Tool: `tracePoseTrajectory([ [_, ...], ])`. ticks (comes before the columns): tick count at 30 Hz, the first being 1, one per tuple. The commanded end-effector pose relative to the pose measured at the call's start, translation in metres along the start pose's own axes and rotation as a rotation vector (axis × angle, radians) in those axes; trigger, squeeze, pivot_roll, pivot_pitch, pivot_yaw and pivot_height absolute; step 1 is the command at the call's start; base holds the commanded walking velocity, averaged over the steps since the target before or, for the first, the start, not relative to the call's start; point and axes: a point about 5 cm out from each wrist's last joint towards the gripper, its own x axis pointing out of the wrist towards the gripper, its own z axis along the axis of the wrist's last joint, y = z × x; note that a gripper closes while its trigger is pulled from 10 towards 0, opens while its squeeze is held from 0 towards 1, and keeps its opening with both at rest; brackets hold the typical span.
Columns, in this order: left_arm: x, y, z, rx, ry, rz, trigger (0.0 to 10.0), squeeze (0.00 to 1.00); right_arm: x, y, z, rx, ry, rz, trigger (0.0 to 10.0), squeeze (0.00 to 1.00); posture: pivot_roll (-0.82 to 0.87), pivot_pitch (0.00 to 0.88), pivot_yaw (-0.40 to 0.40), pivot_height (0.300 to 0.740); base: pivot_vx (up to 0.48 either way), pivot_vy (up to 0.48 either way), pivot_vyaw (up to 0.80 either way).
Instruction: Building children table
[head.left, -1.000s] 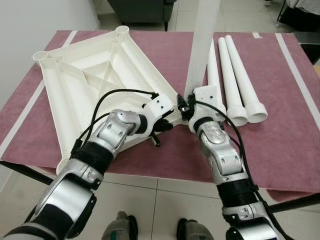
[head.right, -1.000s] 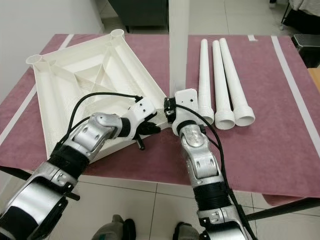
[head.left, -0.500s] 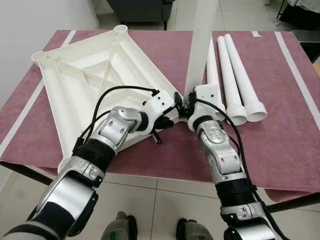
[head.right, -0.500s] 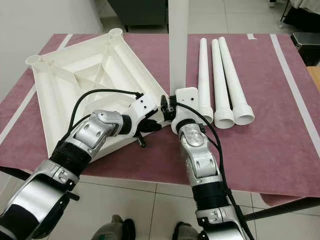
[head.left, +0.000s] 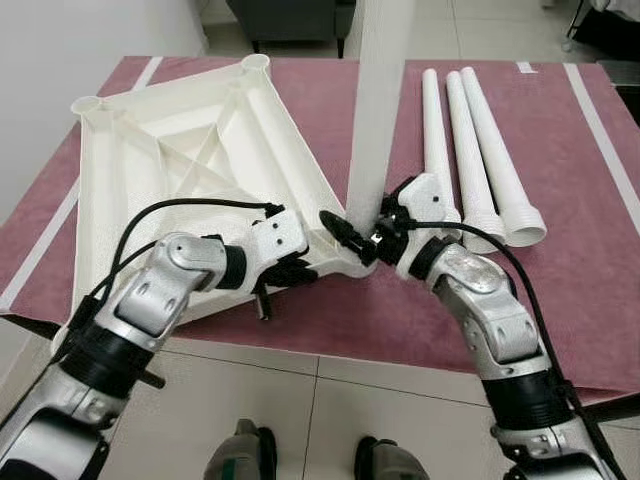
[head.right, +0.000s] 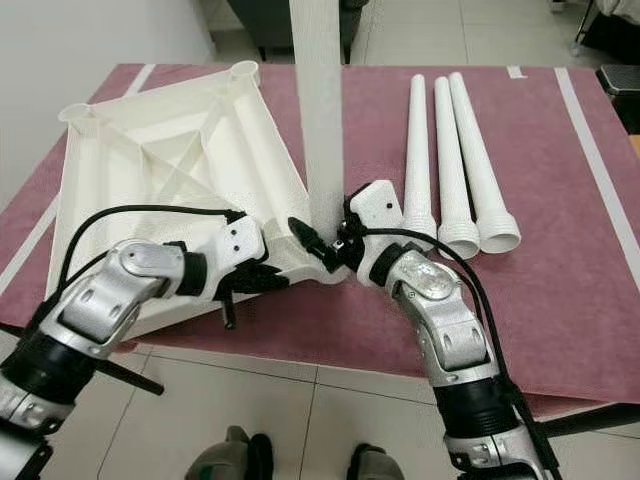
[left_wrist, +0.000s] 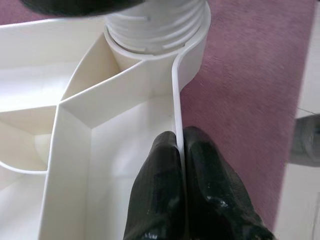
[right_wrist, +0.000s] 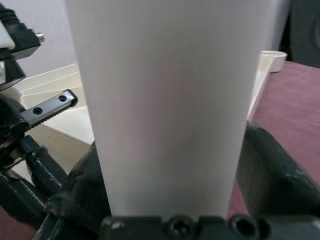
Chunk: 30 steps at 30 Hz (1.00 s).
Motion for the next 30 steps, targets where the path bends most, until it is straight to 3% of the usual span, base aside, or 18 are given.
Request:
tracePoseTrajectory([
  [1,-0.01,-0.007,0.026,0.131,-0.091,-0.104,10.0,0.0,-0.002,0.01,-0.001,0.016,0.007,0.088,10.0,0.0,0.04,0.147,0.109,0.74,0.0,0.0,0.0],
  [7,-0.018,-0.004,0.023,0.118,-0.071,-0.061,10.0,0.0,-0.006,0.031,-0.013,0.026,0.063,0.242,10.0,0.0,0.05,0.144,0.103,0.74,0.0,0.0,0.0],
  [9,-0.011,-0.002,0.018,0.112,-0.041,-0.023,10.0,0.0,-0.002,0.031,-0.018,0.028,0.077,0.203,10.0,0.0,0.05,0.143,0.095,0.74,0.0,0.0,0.0],
  [10,0.0,0.0,0.01,0.111,0.006,0.029,10.0,0.0,0.003,0.029,-0.026,0.03,0.097,0.131,10.0,0.0,0.05,0.144,0.094,0.74,0.0,0.0,0.0],
  [12,0.0,0.0,0.01,0.111,0.006,0.029,10.0,0.0,0.003,0.029,-0.026,0.03,0.097,0.131,10.0,0.0,0.05,0.144,0.094,0.74,0.0,0.0,0.0],
  [13,0.014,0.005,0.0,0.092,0.059,0.103,10.0,0.09,0.006,0.026,-0.03,0.044,0.102,0.055,10.0,0.0,0.05,0.145,0.094,0.74,0.0,0.0,0.0],
  [14,0.02,0.007,-0.005,0.078,0.076,0.125,10.0,0.09,0.007,0.026,-0.031,0.057,0.1,0.027,10.0,0.0,0.05,0.148,0.098,0.74,0.0,0.0,0.0],
  [16,0.02,0.007,-0.005,0.078,0.076,0.125,10.0,0.09,0.007,0.026,-0.031,0.057,0.1,0.027,10.0,0.0,0.05,0.148,0.098,0.74,0.0,0.0,0.0],
  [17,0.024,0.008,-0.007,0.069,0.085,0.136,10.0,1.0,0.007,0.027,-0.031,0.066,0.098,0.016,10.0,0.0,0.04,0.147,0.099,0.74,0.0,0.0,0.0],
  [21,0.031,0.008,-0.014,0.023,0.088,0.14,10.0,1.0,0.005,0.029,-0.031,0.076,0.095,0.002,10.0,0.0,0.03,0.152,0.113,0.74,0.0,0.0,0.0],
  [26,0.029,0.008,-0.011,-0.014,0.053,0.129,10.0,1.0,0.002,0.028,-0.03,0.072,0.088,-0.012,10.0,0.0,0.02,0.154,0.116,0.74,0.0,0.0,0.0],
  [27,0.027,0.008,-0.008,-0.027,0.027,0.133,10.0,0.0,0.001,0.027,-0.03,0.072,0.084,-0.019,10.0,0.0,0.02,0.153,0.116,0.74,0.0,0.0,0.0],
  [30,0.013,0.007,-0.003,-0.047,-0.04,0.142,10.0,0.0,-0.002,0.024,-0.027,0.081,0.071,-0.048,10.0,0.0,0.03,0.153,0.112,0.74,0.0,0.0,0.0],
])
